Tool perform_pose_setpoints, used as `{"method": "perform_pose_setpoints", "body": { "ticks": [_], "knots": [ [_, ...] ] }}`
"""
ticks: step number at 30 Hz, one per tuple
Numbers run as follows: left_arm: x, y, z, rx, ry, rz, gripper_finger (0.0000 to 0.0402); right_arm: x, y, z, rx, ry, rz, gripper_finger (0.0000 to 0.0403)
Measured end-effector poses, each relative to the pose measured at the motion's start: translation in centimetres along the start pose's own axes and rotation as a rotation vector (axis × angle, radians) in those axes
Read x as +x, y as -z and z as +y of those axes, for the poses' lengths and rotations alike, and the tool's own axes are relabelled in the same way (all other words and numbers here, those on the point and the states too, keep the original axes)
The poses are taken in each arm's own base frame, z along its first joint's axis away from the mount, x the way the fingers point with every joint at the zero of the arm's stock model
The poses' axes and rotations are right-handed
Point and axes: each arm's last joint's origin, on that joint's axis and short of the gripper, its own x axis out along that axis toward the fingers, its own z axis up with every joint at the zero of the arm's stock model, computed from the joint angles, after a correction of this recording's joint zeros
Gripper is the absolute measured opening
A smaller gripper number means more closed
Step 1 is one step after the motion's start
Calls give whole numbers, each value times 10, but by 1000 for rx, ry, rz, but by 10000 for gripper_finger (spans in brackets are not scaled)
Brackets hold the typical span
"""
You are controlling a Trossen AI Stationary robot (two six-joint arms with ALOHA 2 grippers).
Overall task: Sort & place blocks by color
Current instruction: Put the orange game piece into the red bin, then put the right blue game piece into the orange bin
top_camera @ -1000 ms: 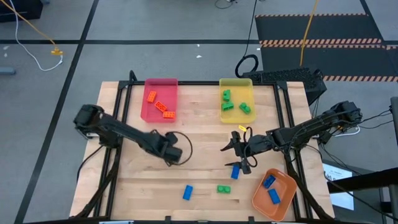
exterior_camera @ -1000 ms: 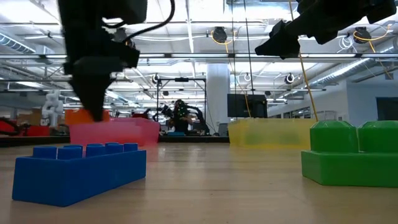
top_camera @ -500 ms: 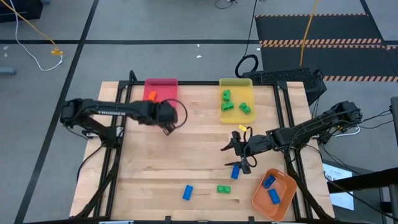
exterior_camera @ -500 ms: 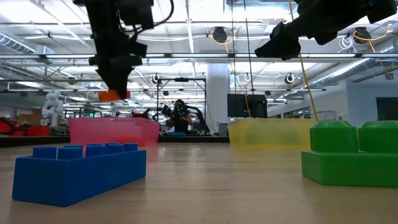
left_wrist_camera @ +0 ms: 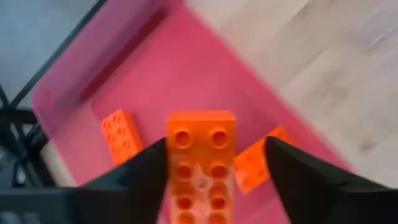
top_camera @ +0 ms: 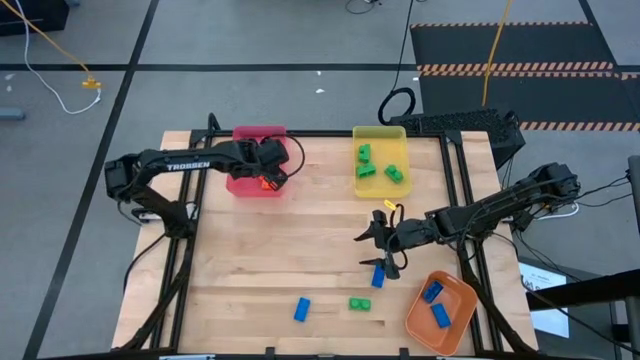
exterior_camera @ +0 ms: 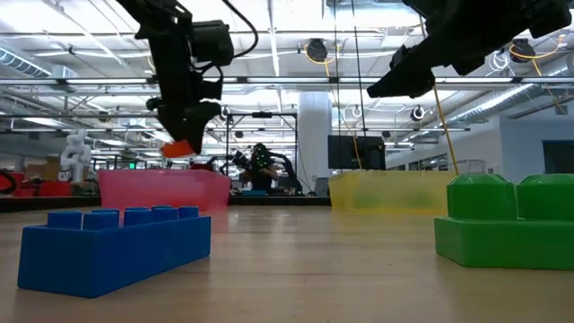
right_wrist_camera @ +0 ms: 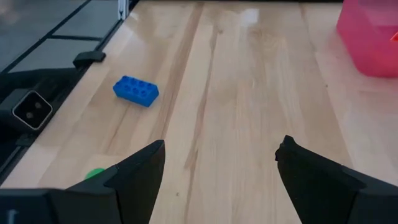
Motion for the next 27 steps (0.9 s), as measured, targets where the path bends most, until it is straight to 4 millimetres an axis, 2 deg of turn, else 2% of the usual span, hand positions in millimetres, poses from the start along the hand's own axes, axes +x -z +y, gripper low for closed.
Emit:
{"method": "perform_pose_setpoints", "body": {
  "ticks": [5, 7, 10, 14, 18, 23, 27],
  "knots": [
    [11, 2, -4, 17, -17, 55, 356, 5, 4, 0, 0, 3, 21, 293],
    [16, 2, -7, 20, -19, 64, 378, 6, 4, 0, -2, 6, 25, 293],
    [25, 4, -11, 31, -31, 96, 390, 6, 3, -1, -2, 6, 18, 293],
    [34, 4, -14, 38, -40, 123, 383, 6, 3, -1, -3, 6, 18, 293],
    [32, 5, -16, 34, -36, 116, 358, 6, 4, -1, -12, 7, 19, 293],
    [7, 2, -22, 51, 28, -9, 322, 6, 4, -3, -15, 17, 28, 293],
    [-27, -2, -35, 95, 173, -187, 300, 5, 13, -7, -67, 34, 124, 293]
  ]
}}
